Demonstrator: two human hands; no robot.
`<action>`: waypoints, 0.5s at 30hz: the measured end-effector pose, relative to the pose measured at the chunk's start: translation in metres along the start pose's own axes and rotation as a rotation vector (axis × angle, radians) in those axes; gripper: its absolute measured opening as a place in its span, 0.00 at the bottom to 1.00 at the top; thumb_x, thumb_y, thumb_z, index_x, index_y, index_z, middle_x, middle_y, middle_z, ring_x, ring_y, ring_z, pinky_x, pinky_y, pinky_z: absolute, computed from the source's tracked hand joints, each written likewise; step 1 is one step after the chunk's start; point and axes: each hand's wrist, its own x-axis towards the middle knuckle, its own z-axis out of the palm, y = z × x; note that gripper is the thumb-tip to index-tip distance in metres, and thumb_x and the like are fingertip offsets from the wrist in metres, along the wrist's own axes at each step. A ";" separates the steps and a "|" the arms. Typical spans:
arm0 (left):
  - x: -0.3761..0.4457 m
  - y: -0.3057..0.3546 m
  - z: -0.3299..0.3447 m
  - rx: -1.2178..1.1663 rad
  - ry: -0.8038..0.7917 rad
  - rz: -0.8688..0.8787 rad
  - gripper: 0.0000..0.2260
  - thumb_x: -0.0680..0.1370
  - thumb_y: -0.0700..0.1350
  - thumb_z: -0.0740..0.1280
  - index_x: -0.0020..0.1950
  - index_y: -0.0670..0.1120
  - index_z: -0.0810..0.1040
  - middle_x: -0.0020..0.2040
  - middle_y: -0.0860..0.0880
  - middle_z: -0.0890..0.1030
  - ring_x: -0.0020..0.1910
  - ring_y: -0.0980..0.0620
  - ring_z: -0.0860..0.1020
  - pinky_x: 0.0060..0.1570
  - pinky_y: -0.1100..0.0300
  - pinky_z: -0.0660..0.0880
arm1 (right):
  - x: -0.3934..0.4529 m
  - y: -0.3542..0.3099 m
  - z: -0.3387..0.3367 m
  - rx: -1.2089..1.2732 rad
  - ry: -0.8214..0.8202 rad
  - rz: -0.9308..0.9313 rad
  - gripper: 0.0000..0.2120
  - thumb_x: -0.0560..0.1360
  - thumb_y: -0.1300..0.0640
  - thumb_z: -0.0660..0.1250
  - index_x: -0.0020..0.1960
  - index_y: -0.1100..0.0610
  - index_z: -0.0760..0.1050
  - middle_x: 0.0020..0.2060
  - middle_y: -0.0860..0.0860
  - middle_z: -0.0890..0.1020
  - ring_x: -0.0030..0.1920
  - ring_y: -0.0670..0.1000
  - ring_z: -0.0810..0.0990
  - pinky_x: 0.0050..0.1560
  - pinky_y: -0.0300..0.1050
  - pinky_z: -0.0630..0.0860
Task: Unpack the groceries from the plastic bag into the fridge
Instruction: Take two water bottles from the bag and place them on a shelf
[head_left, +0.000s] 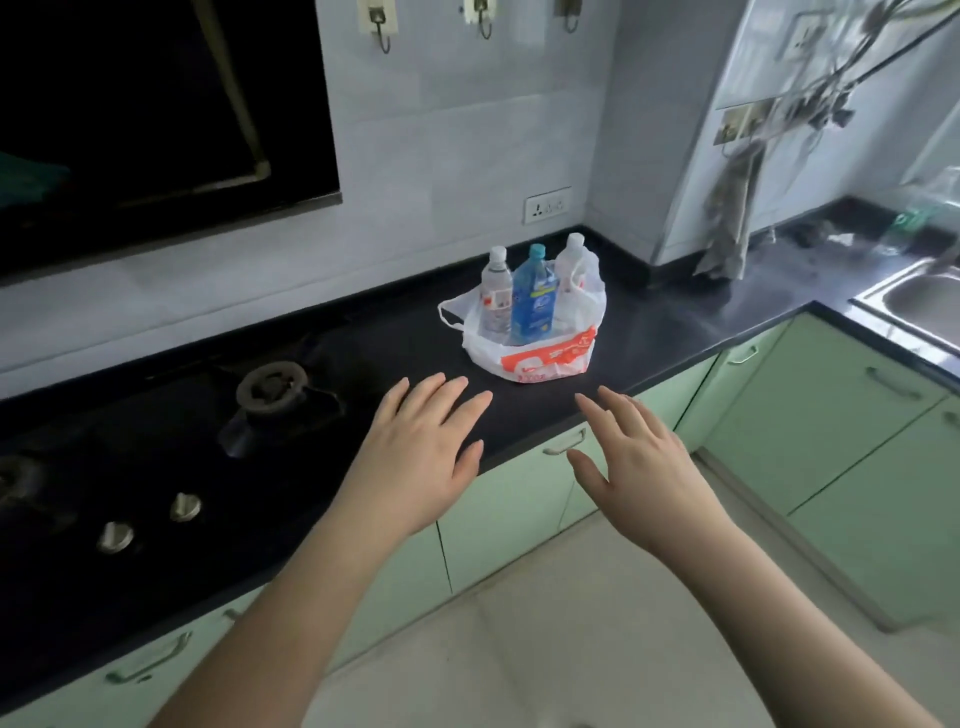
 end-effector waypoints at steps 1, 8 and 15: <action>0.012 0.003 0.005 0.002 0.000 0.013 0.24 0.77 0.53 0.52 0.71 0.49 0.73 0.68 0.46 0.76 0.69 0.44 0.71 0.70 0.43 0.65 | 0.005 0.009 -0.001 0.001 0.003 0.011 0.29 0.80 0.44 0.56 0.78 0.50 0.54 0.77 0.50 0.59 0.76 0.52 0.55 0.72 0.48 0.57; 0.104 0.033 0.027 0.039 0.008 0.037 0.24 0.75 0.54 0.54 0.69 0.49 0.73 0.65 0.47 0.77 0.67 0.46 0.71 0.68 0.48 0.66 | 0.062 0.078 -0.010 0.061 0.011 0.005 0.29 0.79 0.44 0.58 0.77 0.50 0.56 0.75 0.49 0.63 0.74 0.52 0.60 0.71 0.47 0.59; 0.172 0.062 0.048 0.083 -0.035 -0.029 0.22 0.76 0.53 0.65 0.69 0.50 0.74 0.68 0.47 0.75 0.70 0.44 0.70 0.71 0.42 0.60 | 0.120 0.141 -0.020 0.112 0.018 -0.051 0.29 0.79 0.45 0.60 0.77 0.51 0.58 0.74 0.51 0.65 0.74 0.53 0.61 0.72 0.49 0.61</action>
